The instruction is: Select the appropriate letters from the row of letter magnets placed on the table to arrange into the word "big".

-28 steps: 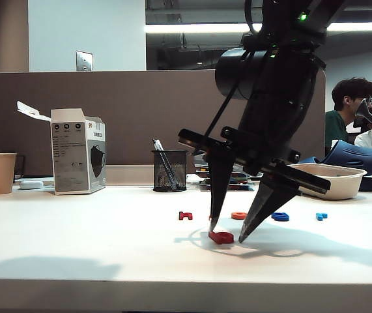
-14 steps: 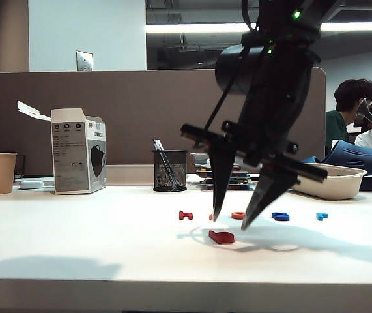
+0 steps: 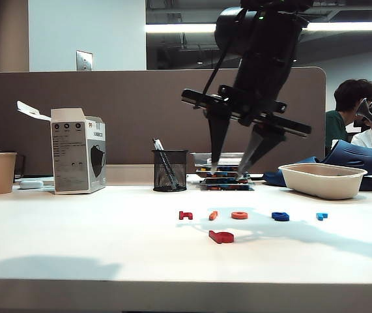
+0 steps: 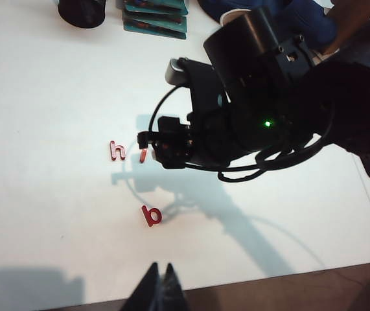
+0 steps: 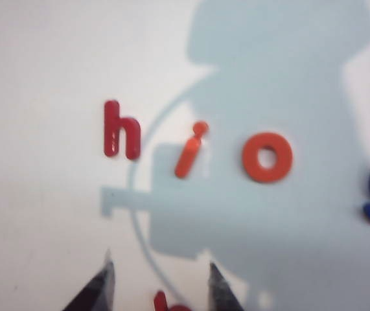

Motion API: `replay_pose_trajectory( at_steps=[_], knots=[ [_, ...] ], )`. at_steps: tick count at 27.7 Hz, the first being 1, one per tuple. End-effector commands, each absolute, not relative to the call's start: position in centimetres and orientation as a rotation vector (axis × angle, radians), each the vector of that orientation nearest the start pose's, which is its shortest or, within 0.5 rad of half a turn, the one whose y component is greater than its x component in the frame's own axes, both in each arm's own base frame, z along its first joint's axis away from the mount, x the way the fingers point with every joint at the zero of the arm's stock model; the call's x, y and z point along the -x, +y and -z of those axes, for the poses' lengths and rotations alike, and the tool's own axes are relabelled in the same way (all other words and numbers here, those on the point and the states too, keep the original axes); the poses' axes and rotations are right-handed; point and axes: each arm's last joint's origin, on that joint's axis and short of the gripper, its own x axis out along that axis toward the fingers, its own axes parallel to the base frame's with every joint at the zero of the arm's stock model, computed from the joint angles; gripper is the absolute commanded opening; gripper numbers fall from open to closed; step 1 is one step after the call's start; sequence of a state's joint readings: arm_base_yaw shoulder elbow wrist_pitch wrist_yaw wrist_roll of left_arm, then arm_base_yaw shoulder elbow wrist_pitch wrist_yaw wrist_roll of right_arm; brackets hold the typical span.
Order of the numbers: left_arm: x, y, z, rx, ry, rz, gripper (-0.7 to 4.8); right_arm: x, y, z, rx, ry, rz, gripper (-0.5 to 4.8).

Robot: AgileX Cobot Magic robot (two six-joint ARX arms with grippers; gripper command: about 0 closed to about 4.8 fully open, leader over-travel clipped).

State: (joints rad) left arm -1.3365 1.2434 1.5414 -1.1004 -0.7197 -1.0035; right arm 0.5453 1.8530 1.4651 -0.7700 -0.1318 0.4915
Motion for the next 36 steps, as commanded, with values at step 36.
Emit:
replay_pose_trajectory(
  at_steps=[36],
  knots=[
    [-6.8, -20.3, -42.0, 0.267, 0.628, 0.3, -0.05, -35.7, 21.7, -16.5, -0.192, 1.287, -0.304, 1.76]
  ],
)
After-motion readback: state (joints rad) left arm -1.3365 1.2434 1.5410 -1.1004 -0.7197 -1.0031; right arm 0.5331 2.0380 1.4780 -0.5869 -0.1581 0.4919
